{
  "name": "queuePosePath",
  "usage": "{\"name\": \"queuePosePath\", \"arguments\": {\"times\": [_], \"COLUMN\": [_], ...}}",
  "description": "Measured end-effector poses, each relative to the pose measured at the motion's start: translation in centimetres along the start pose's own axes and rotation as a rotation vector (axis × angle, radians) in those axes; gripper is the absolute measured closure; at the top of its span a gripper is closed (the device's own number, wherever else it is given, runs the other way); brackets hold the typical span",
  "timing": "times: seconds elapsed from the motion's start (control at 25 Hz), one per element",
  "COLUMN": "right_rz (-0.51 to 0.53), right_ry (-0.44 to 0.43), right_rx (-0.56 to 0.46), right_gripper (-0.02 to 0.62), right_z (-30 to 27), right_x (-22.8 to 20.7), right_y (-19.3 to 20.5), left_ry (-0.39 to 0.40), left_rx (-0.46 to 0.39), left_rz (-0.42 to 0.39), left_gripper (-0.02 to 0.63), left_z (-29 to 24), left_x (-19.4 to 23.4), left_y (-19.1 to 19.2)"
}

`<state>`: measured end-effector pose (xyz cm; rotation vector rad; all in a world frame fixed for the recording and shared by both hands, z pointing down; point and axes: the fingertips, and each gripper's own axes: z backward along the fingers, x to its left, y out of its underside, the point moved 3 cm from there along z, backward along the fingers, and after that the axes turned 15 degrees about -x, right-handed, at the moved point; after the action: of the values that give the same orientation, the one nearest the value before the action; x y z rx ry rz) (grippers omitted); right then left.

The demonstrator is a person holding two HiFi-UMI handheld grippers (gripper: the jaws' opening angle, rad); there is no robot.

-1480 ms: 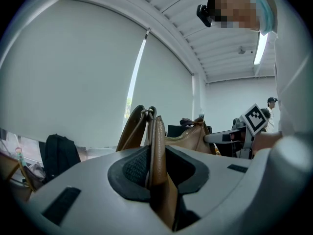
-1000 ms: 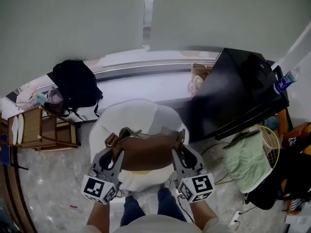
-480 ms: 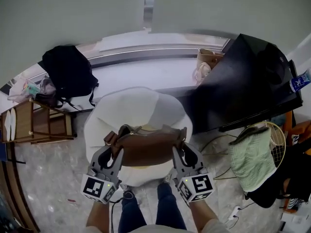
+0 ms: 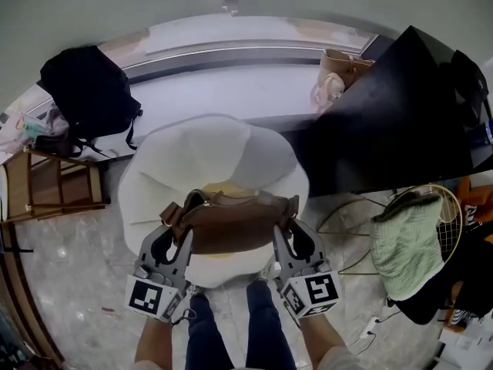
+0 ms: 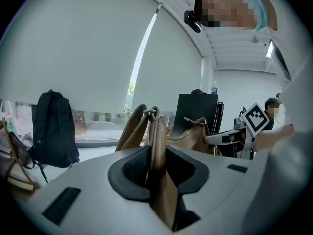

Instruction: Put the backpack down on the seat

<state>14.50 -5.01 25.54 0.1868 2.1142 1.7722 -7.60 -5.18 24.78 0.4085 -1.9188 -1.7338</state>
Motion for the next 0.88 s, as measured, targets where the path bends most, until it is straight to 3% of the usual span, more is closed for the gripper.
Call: {"name": "queuePosePath", "arguments": {"times": [0.2, 0.88], "right_rz": [-0.009, 0.006], "right_ry": [0.013, 0.011], "right_rx": [0.017, 0.056], "right_gripper": [0.468, 0.468], "right_z": [-1.7, -4.2], "right_x": [-1.4, -4.8], "right_y": [3.5, 14.3], "left_ry": [-0.019, -0.012], "left_rx": [0.01, 0.049], "left_rz": [0.039, 0.045], "left_gripper": [0.5, 0.5], "left_z": [-1.3, -3.9], "left_x": [1.1, 3.4], "left_y": [3.6, 14.8]}}
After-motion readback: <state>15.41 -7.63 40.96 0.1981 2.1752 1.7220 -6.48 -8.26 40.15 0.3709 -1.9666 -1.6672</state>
